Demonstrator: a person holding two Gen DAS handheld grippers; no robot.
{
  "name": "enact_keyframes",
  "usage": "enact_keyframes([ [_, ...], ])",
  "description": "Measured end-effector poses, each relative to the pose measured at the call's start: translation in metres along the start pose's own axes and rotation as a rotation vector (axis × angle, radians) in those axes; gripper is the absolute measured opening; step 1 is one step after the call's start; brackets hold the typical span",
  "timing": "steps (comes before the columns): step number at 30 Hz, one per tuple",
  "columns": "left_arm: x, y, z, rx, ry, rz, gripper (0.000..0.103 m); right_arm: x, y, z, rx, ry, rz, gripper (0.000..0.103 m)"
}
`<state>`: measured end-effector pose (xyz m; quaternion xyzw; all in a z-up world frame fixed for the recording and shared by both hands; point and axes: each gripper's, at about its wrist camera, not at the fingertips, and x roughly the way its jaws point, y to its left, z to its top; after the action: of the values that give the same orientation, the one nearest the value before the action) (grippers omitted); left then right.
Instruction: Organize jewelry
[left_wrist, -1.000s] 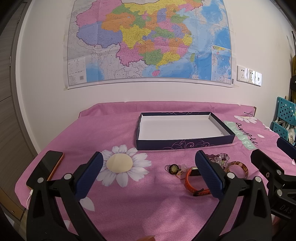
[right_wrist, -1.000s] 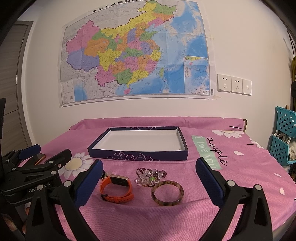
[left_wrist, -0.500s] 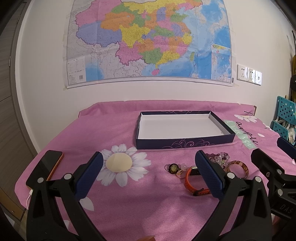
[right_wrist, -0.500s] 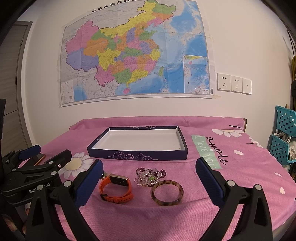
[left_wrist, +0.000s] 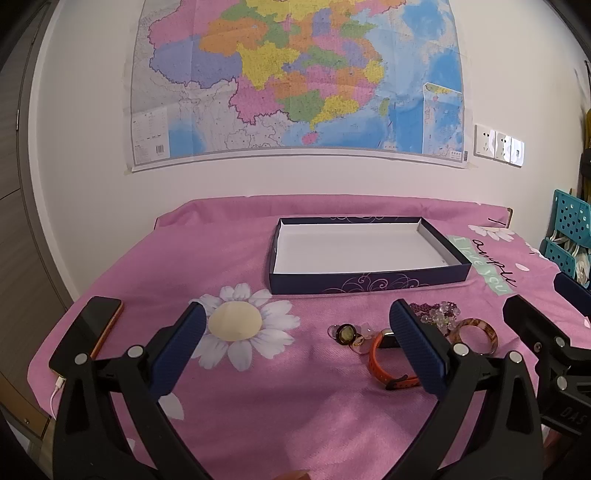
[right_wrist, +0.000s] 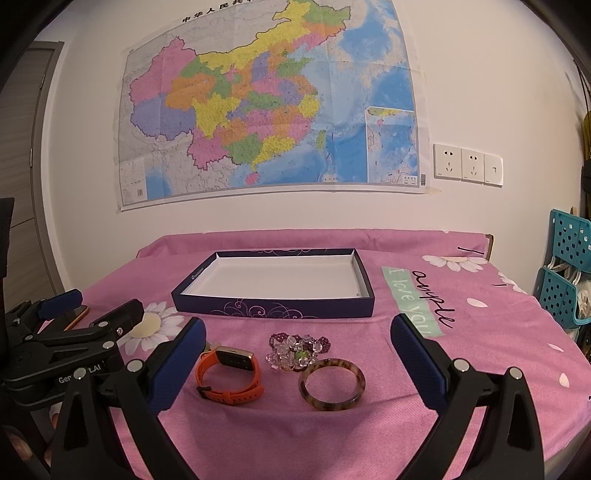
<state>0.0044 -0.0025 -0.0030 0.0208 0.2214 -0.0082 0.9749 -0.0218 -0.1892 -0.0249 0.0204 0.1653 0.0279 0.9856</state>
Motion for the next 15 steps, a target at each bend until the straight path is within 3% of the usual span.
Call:
enact_keyframes([
  [15, 0.0085, -0.0012, 0.0015, -0.003, 0.023, -0.006, 0.098, 0.0059, -0.0029, 0.0018, -0.004, 0.017, 0.002, 0.097],
])
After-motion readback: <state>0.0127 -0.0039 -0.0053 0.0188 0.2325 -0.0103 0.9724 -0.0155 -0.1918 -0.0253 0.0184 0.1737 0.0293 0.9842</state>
